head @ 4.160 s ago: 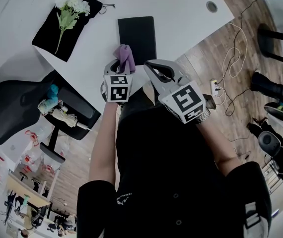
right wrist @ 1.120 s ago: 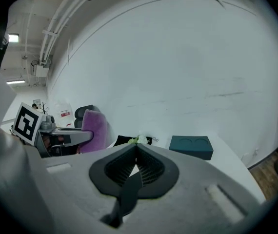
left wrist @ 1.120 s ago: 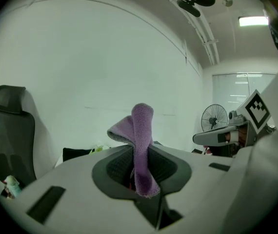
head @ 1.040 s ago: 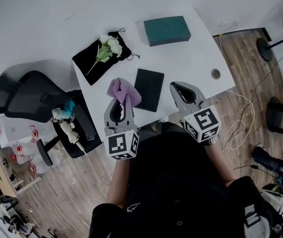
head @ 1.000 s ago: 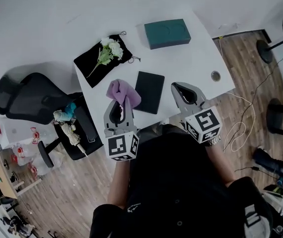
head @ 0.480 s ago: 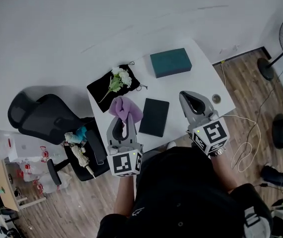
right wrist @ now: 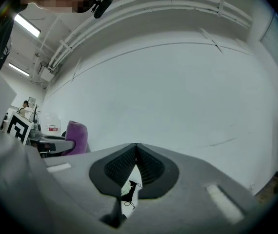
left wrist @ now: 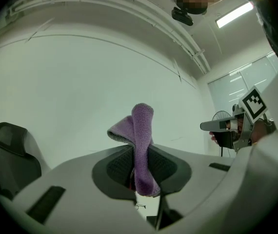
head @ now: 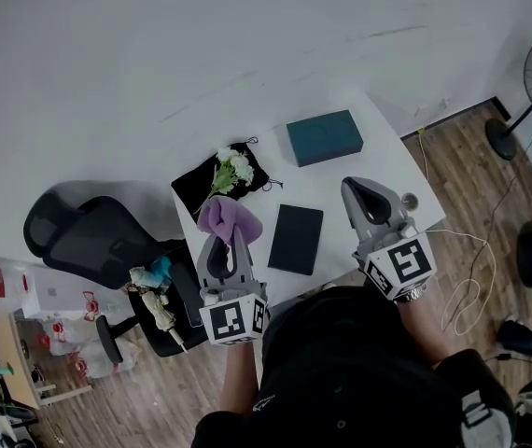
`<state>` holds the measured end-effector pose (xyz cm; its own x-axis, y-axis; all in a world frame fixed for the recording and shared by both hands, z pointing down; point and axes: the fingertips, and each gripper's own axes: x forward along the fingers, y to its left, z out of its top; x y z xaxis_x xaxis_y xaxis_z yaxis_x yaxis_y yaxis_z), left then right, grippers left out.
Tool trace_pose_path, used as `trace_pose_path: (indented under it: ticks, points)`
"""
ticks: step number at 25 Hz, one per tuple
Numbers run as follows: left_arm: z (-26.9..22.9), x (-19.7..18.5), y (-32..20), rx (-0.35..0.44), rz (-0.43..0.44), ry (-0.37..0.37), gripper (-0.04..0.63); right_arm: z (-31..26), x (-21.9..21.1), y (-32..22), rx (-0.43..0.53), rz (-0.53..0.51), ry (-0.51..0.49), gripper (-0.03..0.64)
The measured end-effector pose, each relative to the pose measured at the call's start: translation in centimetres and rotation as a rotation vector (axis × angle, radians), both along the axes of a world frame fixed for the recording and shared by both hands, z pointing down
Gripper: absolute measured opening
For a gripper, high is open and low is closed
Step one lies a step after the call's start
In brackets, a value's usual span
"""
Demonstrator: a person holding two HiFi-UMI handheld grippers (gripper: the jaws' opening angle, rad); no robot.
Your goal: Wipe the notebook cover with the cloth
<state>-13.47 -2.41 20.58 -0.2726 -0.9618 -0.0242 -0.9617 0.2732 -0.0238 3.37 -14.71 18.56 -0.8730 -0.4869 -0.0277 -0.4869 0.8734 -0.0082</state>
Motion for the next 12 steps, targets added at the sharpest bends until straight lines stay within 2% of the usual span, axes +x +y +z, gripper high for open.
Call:
trace_pose_path:
  ticks: [12]
  points:
    - [0.44,0.60,0.44,-0.003,-0.008,0.013,0.071,0.20,-0.35,0.43,-0.002,-0.037,-0.004,0.003]
